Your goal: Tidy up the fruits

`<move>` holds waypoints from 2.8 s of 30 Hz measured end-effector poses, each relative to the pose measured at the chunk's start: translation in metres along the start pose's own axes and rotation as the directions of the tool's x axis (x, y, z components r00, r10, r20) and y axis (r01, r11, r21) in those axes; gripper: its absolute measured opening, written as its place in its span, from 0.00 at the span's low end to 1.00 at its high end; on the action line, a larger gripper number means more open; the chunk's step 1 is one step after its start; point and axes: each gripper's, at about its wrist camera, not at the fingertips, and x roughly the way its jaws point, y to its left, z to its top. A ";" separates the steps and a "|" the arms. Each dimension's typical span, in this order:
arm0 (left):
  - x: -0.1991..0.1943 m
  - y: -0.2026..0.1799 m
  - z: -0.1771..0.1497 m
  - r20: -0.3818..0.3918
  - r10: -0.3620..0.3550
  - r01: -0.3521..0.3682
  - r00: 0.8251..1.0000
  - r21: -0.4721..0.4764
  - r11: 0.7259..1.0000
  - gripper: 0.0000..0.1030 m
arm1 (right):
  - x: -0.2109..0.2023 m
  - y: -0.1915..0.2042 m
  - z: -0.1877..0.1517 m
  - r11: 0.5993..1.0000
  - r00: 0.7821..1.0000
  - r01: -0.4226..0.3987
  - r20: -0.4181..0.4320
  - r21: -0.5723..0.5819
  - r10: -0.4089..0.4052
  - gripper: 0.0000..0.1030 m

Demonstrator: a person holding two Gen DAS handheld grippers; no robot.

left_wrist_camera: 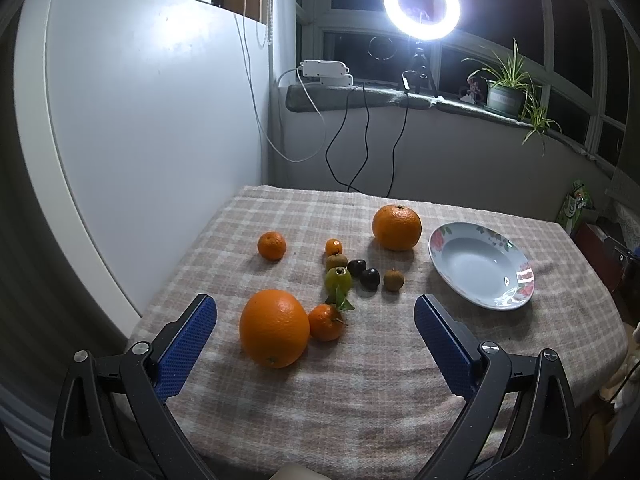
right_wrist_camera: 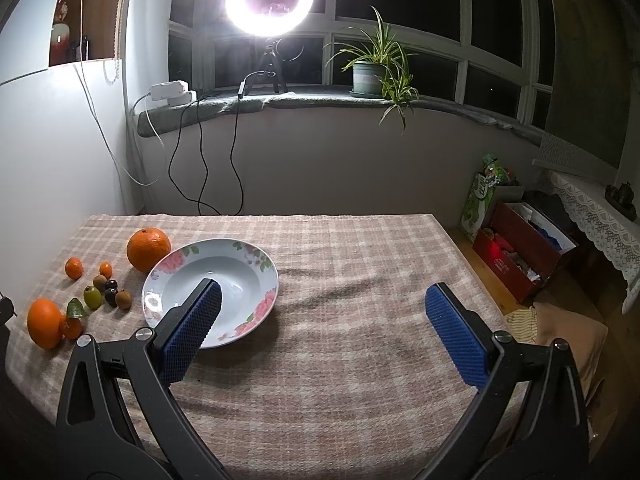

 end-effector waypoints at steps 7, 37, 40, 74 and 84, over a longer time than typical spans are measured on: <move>-0.001 0.000 0.000 0.001 0.000 0.000 1.000 0.000 1.000 0.96 | -0.001 0.003 0.001 1.000 1.000 -0.003 0.000 0.000 0.003 1.00; 0.001 0.002 -0.002 -0.007 -0.007 0.007 1.000 -0.008 1.000 0.96 | 0.000 0.006 -0.004 1.000 1.000 -0.013 -0.005 -0.007 0.013 1.00; 0.003 0.004 -0.003 -0.012 -0.006 0.006 1.000 -0.011 1.000 0.96 | 0.000 0.007 -0.005 1.000 1.000 -0.015 -0.006 -0.011 0.015 1.00; 0.047 0.091 -0.043 -0.135 -0.147 0.099 0.980 -0.310 0.946 0.95 | 0.045 0.146 0.001 0.795 0.797 -0.595 -0.209 -0.119 0.566 1.00; 0.059 0.088 -0.047 -0.150 -0.183 0.129 0.972 -0.315 0.940 0.95 | 0.081 0.230 -0.012 0.599 0.583 -0.791 -0.456 -0.129 0.672 1.00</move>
